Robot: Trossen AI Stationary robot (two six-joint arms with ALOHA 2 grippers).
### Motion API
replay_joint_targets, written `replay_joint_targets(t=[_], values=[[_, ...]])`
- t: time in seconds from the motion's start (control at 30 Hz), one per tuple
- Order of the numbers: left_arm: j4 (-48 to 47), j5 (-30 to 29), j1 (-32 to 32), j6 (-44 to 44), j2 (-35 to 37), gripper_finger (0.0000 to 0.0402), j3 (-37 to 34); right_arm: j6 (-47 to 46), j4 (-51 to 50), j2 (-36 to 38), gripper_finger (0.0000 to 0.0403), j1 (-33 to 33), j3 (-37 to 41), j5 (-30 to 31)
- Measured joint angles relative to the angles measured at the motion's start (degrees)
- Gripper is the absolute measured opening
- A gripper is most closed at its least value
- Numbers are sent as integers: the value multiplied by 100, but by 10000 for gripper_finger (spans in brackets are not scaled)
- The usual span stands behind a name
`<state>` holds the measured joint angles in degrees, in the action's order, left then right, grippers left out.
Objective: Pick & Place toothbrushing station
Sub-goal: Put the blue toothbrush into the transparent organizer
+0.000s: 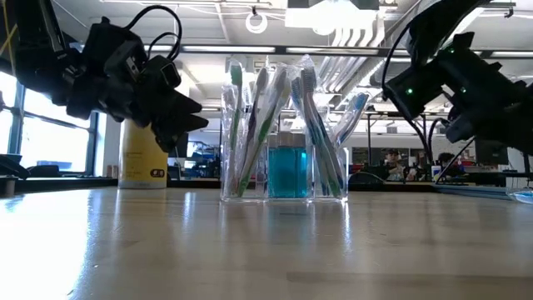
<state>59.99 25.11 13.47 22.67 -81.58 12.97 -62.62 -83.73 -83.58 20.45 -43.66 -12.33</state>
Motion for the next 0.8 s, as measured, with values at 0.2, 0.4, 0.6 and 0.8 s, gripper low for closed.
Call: replay_joint_targets(t=[0.2,0.4,0.6,0.8], values=[[-68,1,0,-32,0,145,0,-339,12,-33,193,-34,-4,403],[-66,145,-2,-32,0,145,0,-475,16,-344,193,-239,-12,482],[-61,161,-2,-32,0,145,0,-411,173,-1007,193,-543,-92,631],[-66,163,-2,-32,0,145,0,-315,182,-1626,193,-547,-94,635]])
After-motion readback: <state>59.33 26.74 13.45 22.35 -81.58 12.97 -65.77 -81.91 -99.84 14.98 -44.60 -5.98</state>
